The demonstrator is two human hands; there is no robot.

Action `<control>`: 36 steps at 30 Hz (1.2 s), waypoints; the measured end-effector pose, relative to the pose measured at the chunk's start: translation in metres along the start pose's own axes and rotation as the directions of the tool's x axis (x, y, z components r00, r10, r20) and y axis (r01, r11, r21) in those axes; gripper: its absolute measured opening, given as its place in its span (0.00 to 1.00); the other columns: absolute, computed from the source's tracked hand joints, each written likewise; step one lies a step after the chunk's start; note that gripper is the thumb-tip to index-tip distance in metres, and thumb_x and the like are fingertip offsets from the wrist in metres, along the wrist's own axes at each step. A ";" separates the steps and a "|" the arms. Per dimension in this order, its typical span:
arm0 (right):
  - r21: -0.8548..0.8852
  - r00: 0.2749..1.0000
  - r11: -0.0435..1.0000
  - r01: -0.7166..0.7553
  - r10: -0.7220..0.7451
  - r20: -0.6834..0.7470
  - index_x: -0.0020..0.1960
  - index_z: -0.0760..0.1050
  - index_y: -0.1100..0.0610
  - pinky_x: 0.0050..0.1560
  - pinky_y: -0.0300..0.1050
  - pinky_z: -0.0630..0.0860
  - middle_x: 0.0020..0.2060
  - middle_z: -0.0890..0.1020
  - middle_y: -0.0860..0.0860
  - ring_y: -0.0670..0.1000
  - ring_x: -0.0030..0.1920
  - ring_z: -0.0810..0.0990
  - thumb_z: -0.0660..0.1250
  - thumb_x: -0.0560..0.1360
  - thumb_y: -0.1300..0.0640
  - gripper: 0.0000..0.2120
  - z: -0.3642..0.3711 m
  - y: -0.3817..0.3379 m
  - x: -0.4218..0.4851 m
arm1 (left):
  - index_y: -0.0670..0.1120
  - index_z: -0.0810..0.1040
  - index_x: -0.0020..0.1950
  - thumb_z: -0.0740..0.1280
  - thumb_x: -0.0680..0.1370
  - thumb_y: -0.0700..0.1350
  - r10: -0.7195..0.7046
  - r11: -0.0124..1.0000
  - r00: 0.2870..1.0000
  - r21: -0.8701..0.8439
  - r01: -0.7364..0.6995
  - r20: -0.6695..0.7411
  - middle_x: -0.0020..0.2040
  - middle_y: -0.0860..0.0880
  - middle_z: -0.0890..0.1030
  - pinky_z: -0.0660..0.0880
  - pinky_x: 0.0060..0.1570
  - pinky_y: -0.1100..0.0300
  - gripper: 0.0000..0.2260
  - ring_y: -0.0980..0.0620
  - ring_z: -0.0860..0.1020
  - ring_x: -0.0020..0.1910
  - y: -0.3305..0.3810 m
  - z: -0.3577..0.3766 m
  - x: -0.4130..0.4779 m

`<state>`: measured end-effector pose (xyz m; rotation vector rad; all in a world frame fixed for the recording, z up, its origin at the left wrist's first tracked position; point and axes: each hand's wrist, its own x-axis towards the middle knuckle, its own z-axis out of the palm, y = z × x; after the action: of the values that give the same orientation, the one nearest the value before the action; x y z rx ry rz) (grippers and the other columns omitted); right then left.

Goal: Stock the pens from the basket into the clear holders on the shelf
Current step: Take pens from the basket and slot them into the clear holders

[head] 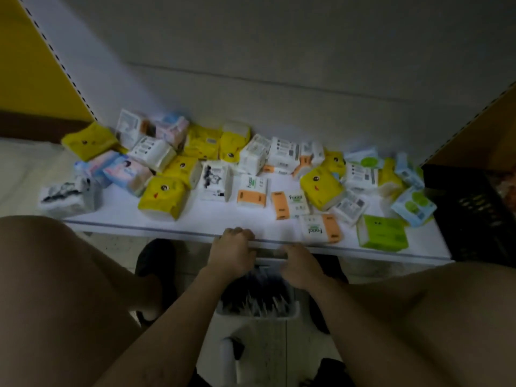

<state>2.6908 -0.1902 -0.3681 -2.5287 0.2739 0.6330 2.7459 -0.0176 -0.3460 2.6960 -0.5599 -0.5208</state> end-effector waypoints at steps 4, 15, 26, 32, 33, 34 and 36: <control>0.050 0.988 0.998 -0.045 0.037 0.151 0.52 0.78 0.62 0.43 0.43 0.72 0.47 0.80 0.57 0.57 0.49 0.79 0.63 0.75 0.63 0.08 0.024 0.023 0.012 | 0.45 0.76 0.60 0.64 0.75 0.46 -0.086 0.992 0.969 -0.066 0.104 0.233 0.58 0.44 0.79 0.77 0.53 0.51 0.14 0.43 0.77 0.56 -0.021 0.042 0.016; -0.019 0.874 0.968 -0.249 0.233 0.426 0.65 0.73 0.62 0.58 0.45 0.72 0.61 0.77 0.59 0.58 0.59 0.76 0.61 0.79 0.60 0.16 0.090 0.049 0.040 | 0.42 0.77 0.55 0.61 0.76 0.50 -0.349 0.923 0.802 0.032 0.383 0.485 0.55 0.42 0.79 0.72 0.44 0.55 0.14 0.41 0.76 0.53 -0.078 0.157 0.000; -0.024 0.847 0.968 -0.251 0.231 0.479 0.64 0.75 0.60 0.60 0.42 0.72 0.62 0.75 0.57 0.56 0.62 0.74 0.59 0.81 0.58 0.15 0.149 0.048 0.044 | 0.41 0.77 0.60 0.64 0.75 0.48 -0.279 0.928 0.807 -0.070 0.366 0.521 0.58 0.40 0.78 0.76 0.51 0.54 0.17 0.40 0.76 0.57 -0.083 0.181 0.006; -0.109 0.812 0.960 -0.259 0.277 0.514 0.49 0.78 0.63 0.40 0.36 0.67 0.60 0.76 0.62 0.56 0.60 0.75 0.56 0.81 0.60 0.13 0.157 0.052 0.044 | 0.40 0.77 0.58 0.64 0.76 0.50 -0.237 0.922 0.779 -0.119 0.369 0.580 0.56 0.38 0.79 0.77 0.49 0.56 0.16 0.41 0.78 0.53 -0.081 0.187 0.011; -0.115 0.821 0.962 -0.247 0.271 0.503 0.60 0.76 0.65 0.50 0.39 0.70 0.64 0.73 0.63 0.57 0.65 0.72 0.56 0.82 0.60 0.14 0.158 0.051 0.044 | 0.39 0.77 0.57 0.64 0.77 0.48 -0.231 0.921 0.788 -0.132 0.366 0.570 0.54 0.38 0.79 0.76 0.47 0.58 0.14 0.41 0.78 0.52 -0.080 0.187 0.011; -0.126 0.823 0.963 -0.237 0.268 0.501 0.68 0.69 0.66 0.62 0.43 0.68 0.69 0.69 0.62 0.57 0.69 0.67 0.55 0.82 0.60 0.18 0.159 0.050 0.043 | 0.39 0.77 0.57 0.64 0.77 0.46 -0.229 0.923 0.791 -0.133 0.362 0.567 0.53 0.38 0.79 0.74 0.44 0.60 0.13 0.42 0.78 0.51 -0.079 0.186 0.012; -0.200 0.826 0.971 -0.133 0.220 0.518 0.73 0.62 0.65 0.74 0.49 0.57 0.73 0.63 0.62 0.58 0.73 0.61 0.56 0.82 0.59 0.21 0.156 0.044 0.040 | 0.40 0.77 0.57 0.64 0.78 0.46 -0.221 0.920 0.797 -0.152 0.362 0.562 0.53 0.39 0.79 0.72 0.43 0.62 0.13 0.43 0.78 0.51 -0.080 0.187 0.012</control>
<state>2.6518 -0.1481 -0.5250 -2.3559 0.2611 1.4549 2.7034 -0.0002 -0.5443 2.3790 -0.1724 -1.3644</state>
